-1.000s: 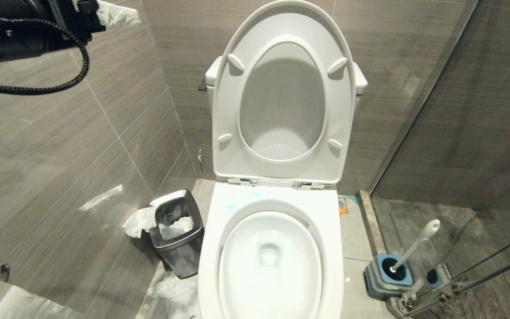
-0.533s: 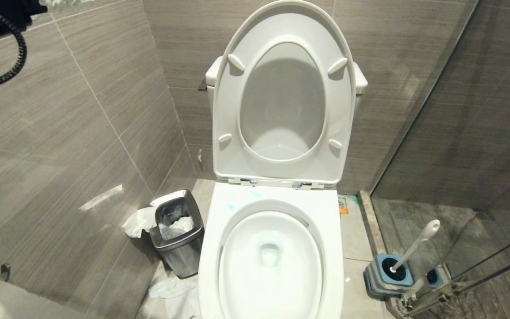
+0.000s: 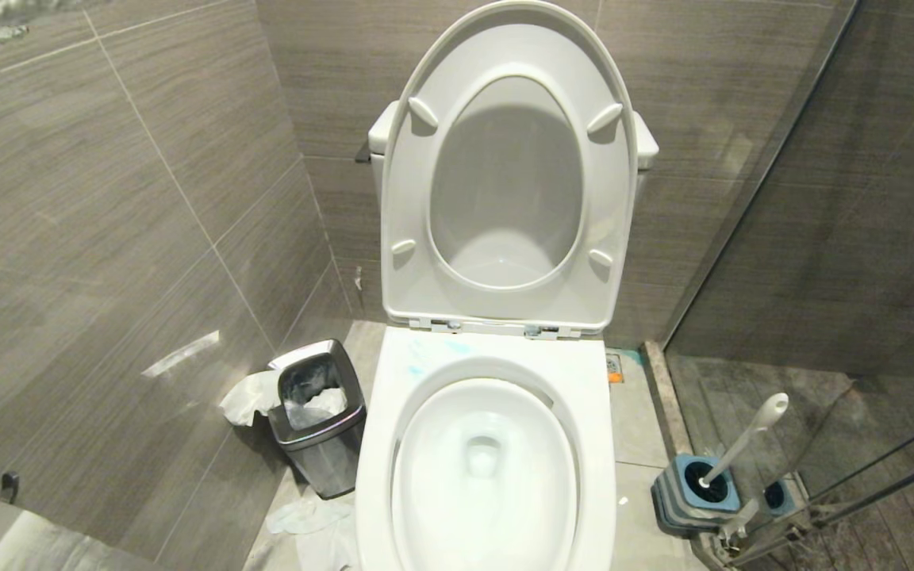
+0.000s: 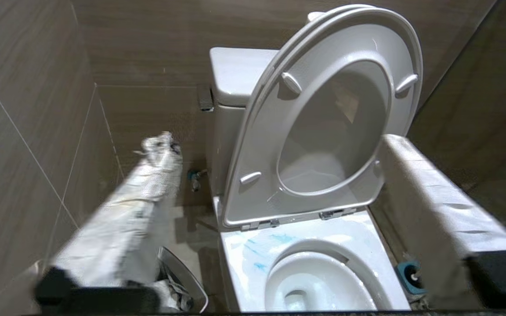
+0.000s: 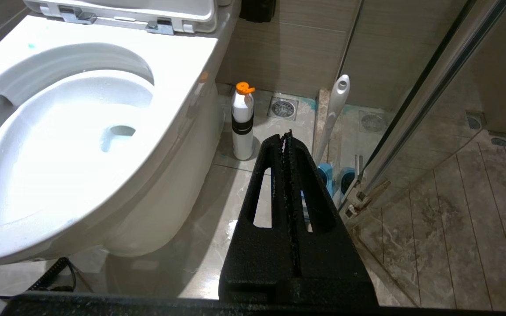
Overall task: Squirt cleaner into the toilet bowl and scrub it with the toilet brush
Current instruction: Pour in the cleaning agent
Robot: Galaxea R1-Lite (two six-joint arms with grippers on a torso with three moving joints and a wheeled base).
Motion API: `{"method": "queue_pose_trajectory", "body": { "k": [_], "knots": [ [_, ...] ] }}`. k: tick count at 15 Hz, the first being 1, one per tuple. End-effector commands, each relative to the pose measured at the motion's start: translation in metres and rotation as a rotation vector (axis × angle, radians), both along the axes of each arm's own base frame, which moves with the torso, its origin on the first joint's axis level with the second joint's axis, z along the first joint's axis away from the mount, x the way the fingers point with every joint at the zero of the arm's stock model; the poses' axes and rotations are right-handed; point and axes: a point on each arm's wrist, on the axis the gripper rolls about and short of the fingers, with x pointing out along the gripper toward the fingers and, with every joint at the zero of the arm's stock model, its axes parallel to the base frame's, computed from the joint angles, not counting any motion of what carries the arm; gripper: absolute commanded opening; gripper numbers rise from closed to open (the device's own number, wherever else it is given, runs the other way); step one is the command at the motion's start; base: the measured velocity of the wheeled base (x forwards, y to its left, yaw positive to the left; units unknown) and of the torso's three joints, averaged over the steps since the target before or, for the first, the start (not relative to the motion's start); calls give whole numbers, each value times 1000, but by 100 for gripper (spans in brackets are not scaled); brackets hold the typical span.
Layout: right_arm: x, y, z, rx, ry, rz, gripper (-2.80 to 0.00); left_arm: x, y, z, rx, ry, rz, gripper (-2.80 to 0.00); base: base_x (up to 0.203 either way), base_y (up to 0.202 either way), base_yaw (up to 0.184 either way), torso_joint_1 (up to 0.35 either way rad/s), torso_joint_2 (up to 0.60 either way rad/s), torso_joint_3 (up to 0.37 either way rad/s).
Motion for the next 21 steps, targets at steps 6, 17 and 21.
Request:
{"method": "queue_pose_trajectory", "body": {
  "k": [6,17,21],
  "knots": [
    [0,0,0,0,1,0,-280,-56,17,-2,-20,-89,11,-280,0,0,0,0,0,0],
    [0,0,0,0,1,2,-280,-193,44,-7,-56,-409,122,-280,0,0,0,0,0,0],
    [0,0,0,0,1,0,-280,-233,44,-40,-48,-433,166,-280,0,0,0,0,0,0]
  ]
}}
